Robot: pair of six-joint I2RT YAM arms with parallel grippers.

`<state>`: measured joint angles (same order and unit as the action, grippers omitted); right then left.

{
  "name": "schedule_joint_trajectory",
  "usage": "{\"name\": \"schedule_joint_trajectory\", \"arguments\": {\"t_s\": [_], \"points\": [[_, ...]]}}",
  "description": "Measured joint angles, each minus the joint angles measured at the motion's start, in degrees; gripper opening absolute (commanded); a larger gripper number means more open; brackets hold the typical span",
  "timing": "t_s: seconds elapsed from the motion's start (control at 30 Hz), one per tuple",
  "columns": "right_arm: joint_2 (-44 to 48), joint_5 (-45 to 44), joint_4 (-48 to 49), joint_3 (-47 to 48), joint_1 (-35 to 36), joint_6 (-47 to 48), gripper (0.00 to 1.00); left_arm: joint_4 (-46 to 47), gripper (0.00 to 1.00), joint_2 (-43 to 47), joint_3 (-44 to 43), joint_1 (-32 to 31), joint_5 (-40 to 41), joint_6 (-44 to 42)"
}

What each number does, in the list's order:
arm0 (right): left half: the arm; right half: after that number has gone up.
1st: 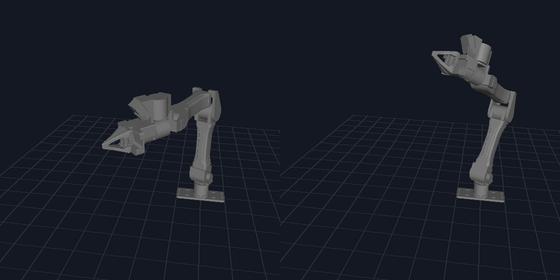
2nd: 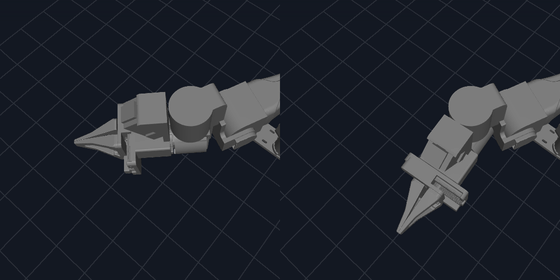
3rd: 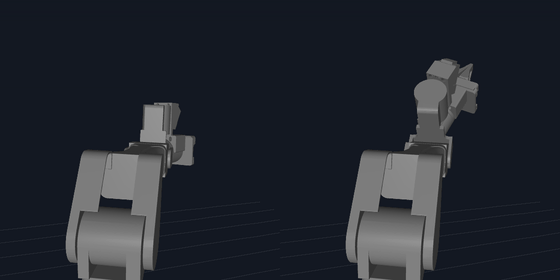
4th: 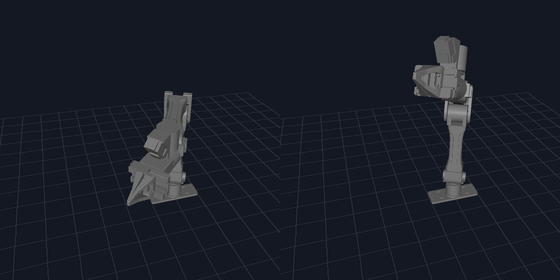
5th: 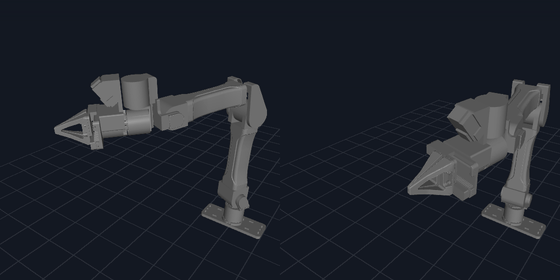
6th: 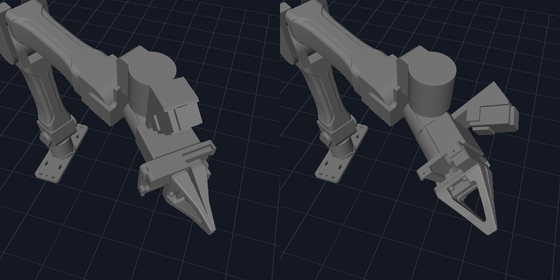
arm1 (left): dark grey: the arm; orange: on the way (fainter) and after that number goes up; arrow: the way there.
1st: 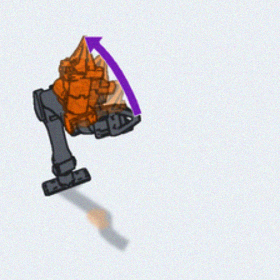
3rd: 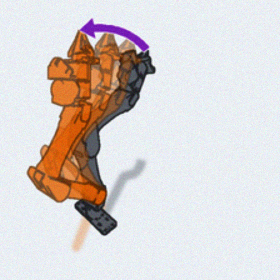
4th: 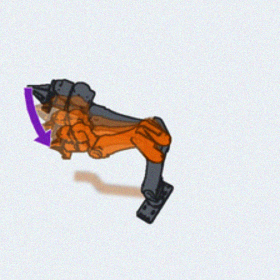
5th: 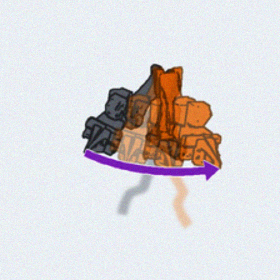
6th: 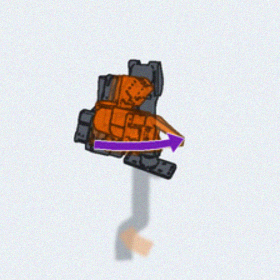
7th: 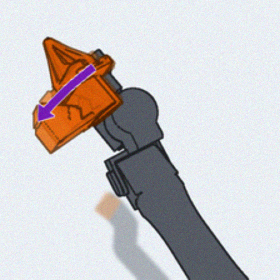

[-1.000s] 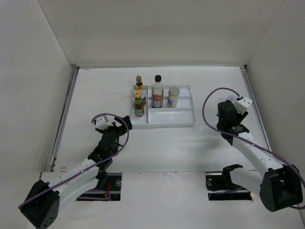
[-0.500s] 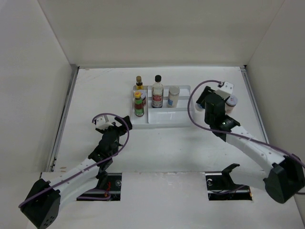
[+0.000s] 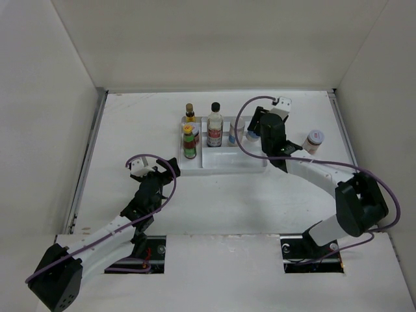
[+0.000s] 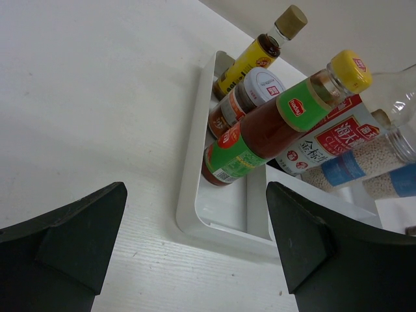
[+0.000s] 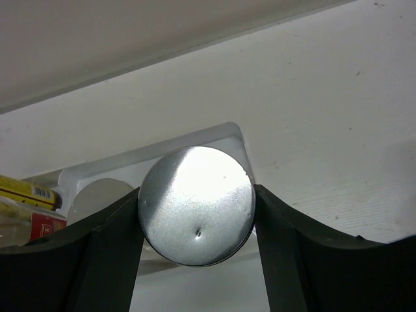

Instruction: Organize the condiment bottles

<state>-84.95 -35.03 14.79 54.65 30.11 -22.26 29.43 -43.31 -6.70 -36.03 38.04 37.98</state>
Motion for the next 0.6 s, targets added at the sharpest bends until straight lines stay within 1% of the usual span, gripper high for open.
{"name": "schedule_joint_trajectory", "arguments": {"t_s": [0.27,0.3,0.33,0.4,0.47,0.5,0.6], "points": [[-5.6,-0.4,0.9,0.0,0.0,0.4,0.56,0.0,0.90,-0.3,0.0,0.0,0.0,0.0],[-6.4,-0.7,0.9,0.0,0.0,0.6,0.57,0.0,0.90,-0.3,0.0,0.0,0.0,0.0],[-7.2,-1.0,1.0,0.0,0.0,0.9,0.60,0.0,0.90,-0.3,0.0,0.0,0.0,0.0],[-8.2,-1.9,2.3,0.1,0.3,1.6,0.72,0.1,0.90,-0.3,0.0,0.0,0.0,0.0],[-8.4,-2.6,2.7,0.1,0.7,2.0,0.81,0.2,0.90,-0.3,0.0,0.0,0.0,0.0],[-8.4,-3.0,3.1,0.1,0.9,2.1,0.84,0.3,0.90,-0.3,0.0,0.0,0.0,0.0],[-7.9,-4.0,4.0,0.1,1.4,2.6,0.89,0.3,0.90,-0.3,0.0,0.0,0.0,0.0]]}}
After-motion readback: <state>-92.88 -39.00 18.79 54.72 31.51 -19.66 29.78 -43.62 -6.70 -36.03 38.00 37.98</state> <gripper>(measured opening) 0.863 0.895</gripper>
